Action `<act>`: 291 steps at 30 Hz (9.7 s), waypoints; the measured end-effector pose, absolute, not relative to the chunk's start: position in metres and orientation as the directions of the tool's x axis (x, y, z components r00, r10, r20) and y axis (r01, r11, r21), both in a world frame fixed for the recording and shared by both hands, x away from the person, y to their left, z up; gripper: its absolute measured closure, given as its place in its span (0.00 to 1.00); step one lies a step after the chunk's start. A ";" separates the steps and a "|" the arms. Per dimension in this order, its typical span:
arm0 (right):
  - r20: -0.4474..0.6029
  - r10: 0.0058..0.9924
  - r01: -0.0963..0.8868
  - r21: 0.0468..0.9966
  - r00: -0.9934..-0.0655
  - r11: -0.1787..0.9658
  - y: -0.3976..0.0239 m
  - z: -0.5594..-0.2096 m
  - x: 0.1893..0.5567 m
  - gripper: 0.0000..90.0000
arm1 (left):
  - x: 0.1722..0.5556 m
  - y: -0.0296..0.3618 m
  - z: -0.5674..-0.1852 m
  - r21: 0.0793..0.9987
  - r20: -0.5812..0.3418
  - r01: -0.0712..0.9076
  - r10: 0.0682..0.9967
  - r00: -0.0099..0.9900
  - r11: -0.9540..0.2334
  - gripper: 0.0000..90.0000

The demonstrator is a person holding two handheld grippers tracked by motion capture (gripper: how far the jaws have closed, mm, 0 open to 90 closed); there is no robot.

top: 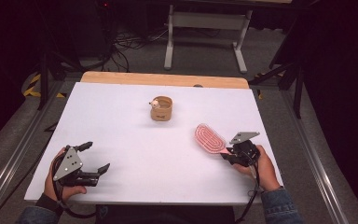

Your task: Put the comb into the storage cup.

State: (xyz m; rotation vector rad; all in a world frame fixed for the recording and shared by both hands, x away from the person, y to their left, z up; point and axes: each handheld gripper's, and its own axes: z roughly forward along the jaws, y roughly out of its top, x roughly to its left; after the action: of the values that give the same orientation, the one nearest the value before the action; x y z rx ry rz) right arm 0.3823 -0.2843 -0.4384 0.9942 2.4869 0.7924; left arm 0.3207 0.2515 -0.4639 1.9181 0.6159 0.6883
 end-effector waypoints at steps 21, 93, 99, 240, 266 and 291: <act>-0.184 0.788 0.340 0.828 -0.588 0.447 -0.283 -0.419 0.369 0.77 | 0.323 0.251 -0.465 0.906 0.194 0.143 0.692 0.696 -0.398 0.07; -0.386 0.648 -0.037 0.874 -0.656 0.484 -0.123 -0.442 0.330 0.77 | 0.376 0.118 -0.421 0.956 -0.153 0.253 0.480 0.864 -0.150 0.35; -0.430 0.659 -0.057 0.860 -0.617 0.507 -0.119 -0.443 0.329 0.77 | 0.376 0.117 -0.422 0.960 -0.198 0.268 0.468 0.861 -0.087 0.45; -0.327 0.702 0.050 0.887 -0.633 0.458 -0.223 -0.463 0.341 0.06 | 0.507 0.088 -0.365 0.951 0.014 0.216 0.732 0.681 -0.220 0.70; -0.328 0.691 0.053 0.882 -0.644 0.468 -0.221 -0.465 0.341 0.06 | 0.533 0.097 -0.373 0.921 0.050 0.284 0.805 0.591 -0.266 0.59; -0.329 0.692 0.054 0.882 -0.642 0.469 -0.222 -0.465 0.341 0.06 | 0.537 0.131 -0.379 0.917 -0.003 0.336 0.839 0.544 -0.215 0.48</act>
State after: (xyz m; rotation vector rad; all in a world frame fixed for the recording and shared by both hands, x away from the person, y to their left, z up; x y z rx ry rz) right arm 0.3410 -0.2217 -0.4653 0.6173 2.0279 1.1837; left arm 0.5366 0.1314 -0.3795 1.7904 0.9749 0.6353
